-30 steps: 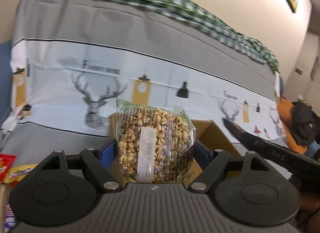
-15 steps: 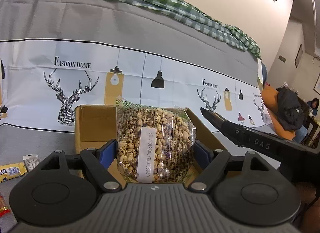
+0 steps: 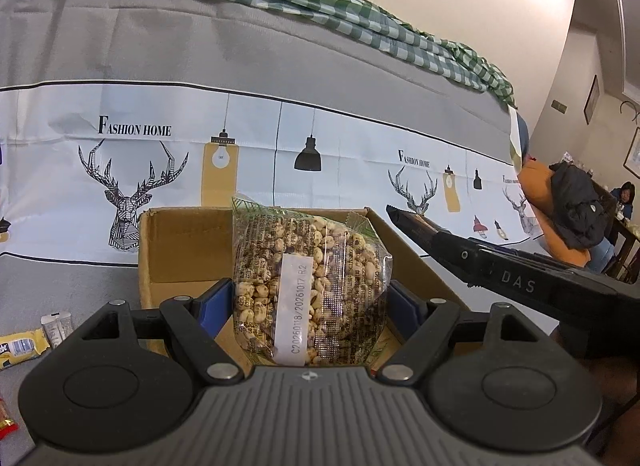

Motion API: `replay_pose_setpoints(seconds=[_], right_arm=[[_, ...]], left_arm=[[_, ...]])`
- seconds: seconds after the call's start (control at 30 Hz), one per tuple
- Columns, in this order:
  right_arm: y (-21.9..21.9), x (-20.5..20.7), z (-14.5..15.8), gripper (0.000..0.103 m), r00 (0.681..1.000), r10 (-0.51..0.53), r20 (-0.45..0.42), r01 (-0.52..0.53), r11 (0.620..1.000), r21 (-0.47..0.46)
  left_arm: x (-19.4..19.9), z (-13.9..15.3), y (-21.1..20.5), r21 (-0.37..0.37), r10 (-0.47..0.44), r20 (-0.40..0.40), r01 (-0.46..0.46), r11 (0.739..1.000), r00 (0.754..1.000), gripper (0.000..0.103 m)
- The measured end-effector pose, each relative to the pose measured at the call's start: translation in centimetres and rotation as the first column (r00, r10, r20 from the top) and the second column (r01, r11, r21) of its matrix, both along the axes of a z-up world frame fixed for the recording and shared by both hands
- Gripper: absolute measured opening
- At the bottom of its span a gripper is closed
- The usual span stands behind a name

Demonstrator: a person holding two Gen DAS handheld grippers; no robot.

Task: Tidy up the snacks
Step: 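Carry the nut bar bag in the left tool and chocolate bar in the right tool toward the box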

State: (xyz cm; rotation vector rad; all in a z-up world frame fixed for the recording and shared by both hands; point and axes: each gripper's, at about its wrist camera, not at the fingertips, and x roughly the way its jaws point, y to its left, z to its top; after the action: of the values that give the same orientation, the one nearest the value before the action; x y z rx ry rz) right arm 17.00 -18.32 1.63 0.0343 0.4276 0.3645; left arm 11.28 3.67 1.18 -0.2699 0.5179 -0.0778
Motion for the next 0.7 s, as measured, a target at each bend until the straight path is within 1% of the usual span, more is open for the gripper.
replay_pose_setpoints(seconds=[0.7], right_arm=[[0.13,-0.05,-0.03,0.041,1.0,0.009,0.003,-0.009,1.0,-0.009]], left_arm=[[0.03,0.02,0.01,-0.003,0.001,-0.008,-0.001,1.0,1.0,0.084]])
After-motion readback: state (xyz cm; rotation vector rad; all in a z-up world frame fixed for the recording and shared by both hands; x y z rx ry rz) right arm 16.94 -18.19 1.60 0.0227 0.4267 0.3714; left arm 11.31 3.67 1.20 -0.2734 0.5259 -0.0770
